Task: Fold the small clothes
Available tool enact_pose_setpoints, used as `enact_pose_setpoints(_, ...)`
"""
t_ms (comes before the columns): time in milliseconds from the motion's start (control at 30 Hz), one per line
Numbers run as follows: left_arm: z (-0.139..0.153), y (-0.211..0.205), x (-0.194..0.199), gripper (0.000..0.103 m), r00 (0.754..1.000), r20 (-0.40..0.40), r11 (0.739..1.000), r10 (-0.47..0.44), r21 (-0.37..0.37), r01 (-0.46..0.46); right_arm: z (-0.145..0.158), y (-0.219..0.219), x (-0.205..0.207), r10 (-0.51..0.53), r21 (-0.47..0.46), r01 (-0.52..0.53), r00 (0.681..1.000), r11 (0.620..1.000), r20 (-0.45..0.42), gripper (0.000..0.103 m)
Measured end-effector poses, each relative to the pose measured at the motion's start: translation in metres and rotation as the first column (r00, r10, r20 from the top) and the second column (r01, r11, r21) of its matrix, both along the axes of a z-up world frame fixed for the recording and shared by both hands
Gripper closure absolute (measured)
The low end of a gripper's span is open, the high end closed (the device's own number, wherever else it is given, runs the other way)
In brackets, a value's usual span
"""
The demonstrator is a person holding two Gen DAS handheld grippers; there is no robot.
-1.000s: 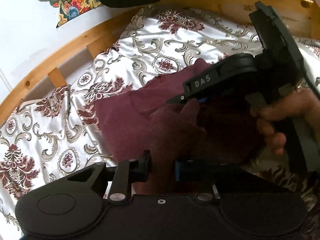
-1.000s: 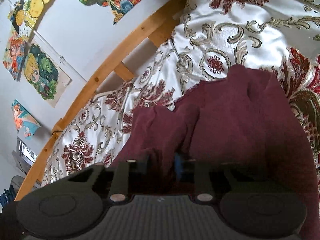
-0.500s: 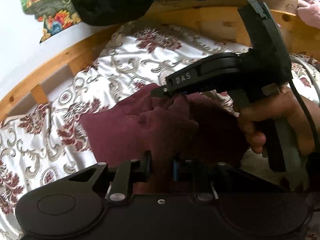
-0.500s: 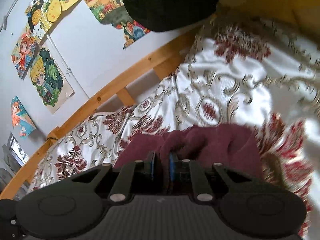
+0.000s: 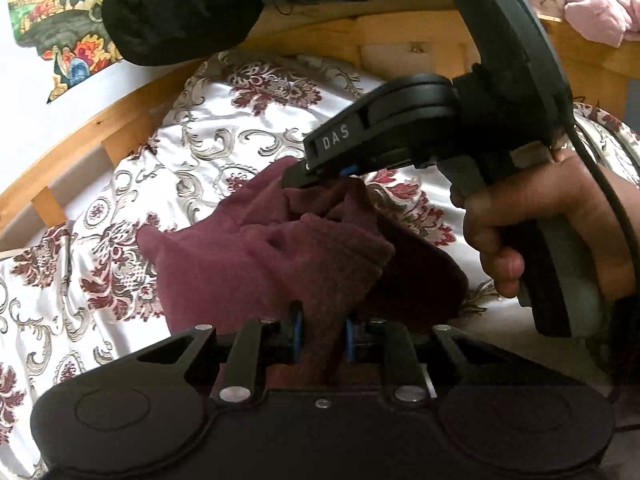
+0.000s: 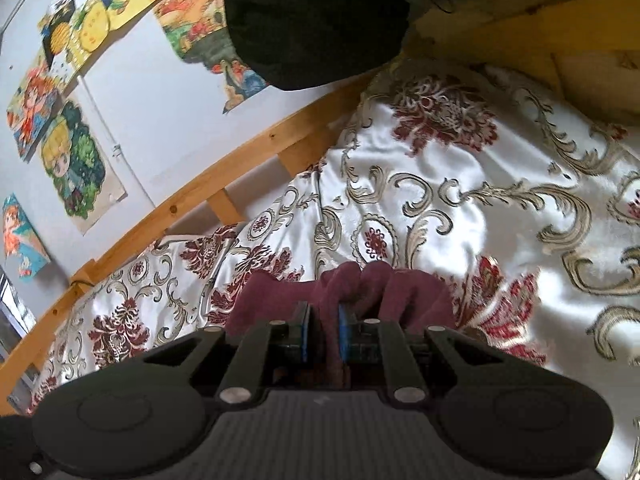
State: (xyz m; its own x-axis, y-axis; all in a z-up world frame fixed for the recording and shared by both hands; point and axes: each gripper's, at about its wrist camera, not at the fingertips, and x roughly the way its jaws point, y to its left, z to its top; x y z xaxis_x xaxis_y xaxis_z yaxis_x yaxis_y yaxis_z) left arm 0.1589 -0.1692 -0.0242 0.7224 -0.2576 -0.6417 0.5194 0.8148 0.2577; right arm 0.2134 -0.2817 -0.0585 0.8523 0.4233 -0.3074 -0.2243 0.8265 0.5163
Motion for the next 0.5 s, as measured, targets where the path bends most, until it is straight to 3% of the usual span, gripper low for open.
enact_pose_setpoints(500, -0.014, -0.010, -0.003, 0.076, 0.999, -0.025, 0.999, -0.042, -0.029, 0.041, -0.016, -0.025, -0.006, -0.085, -0.021, 0.084, 0.991, 0.996, -0.104, 0.090)
